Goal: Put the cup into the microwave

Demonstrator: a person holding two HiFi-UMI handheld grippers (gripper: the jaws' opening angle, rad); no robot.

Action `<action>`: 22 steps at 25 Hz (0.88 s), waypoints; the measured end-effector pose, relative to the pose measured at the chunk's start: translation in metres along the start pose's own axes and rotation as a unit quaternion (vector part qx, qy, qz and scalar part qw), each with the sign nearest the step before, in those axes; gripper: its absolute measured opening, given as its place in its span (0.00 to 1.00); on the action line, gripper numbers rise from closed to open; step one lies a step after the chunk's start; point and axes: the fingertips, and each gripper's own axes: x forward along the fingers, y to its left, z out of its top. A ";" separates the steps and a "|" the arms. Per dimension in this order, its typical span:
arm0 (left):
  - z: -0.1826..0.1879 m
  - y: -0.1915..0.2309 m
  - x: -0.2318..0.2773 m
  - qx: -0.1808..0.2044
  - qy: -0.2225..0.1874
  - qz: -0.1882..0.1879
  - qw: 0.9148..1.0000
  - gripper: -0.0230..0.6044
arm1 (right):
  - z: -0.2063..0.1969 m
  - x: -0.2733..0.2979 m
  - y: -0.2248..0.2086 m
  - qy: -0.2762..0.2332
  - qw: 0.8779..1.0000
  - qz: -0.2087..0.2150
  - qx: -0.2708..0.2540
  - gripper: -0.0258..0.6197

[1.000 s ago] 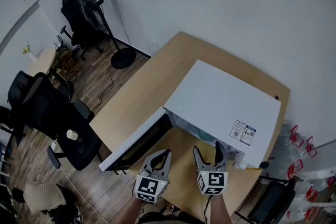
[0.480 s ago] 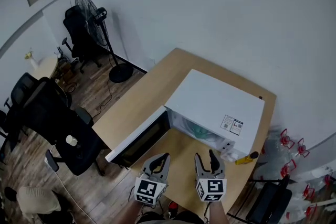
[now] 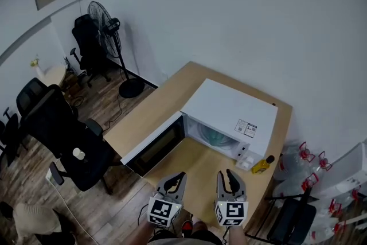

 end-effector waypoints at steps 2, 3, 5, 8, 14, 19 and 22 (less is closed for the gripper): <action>0.000 -0.005 -0.011 0.001 -0.002 0.000 1.000 0.07 | -0.001 -0.013 0.004 -0.001 1.000 -0.002 0.000 0.19; 0.000 -0.007 -0.017 0.001 -0.003 0.001 1.000 0.07 | -0.001 -0.019 0.006 -0.001 1.000 -0.003 0.000 0.18; -0.001 -0.010 -0.025 0.002 -0.005 0.002 1.000 0.07 | -0.004 -0.030 0.010 0.000 1.000 -0.005 0.001 0.15; -0.003 -0.015 -0.035 0.003 -0.007 0.003 1.000 0.07 | -0.010 -0.044 0.015 0.003 1.000 -0.007 0.001 0.13; -0.003 -0.022 -0.047 0.003 -0.010 0.002 1.000 0.07 | -0.012 -0.061 0.024 0.006 1.000 -0.006 -0.002 0.09; -0.001 -0.023 -0.051 0.005 -0.014 0.002 1.000 0.07 | -0.011 -0.066 0.028 0.003 1.000 -0.007 -0.003 0.08; 0.000 -0.022 -0.051 0.004 -0.014 0.002 1.000 0.07 | -0.012 -0.065 0.028 0.006 1.000 -0.005 -0.004 0.08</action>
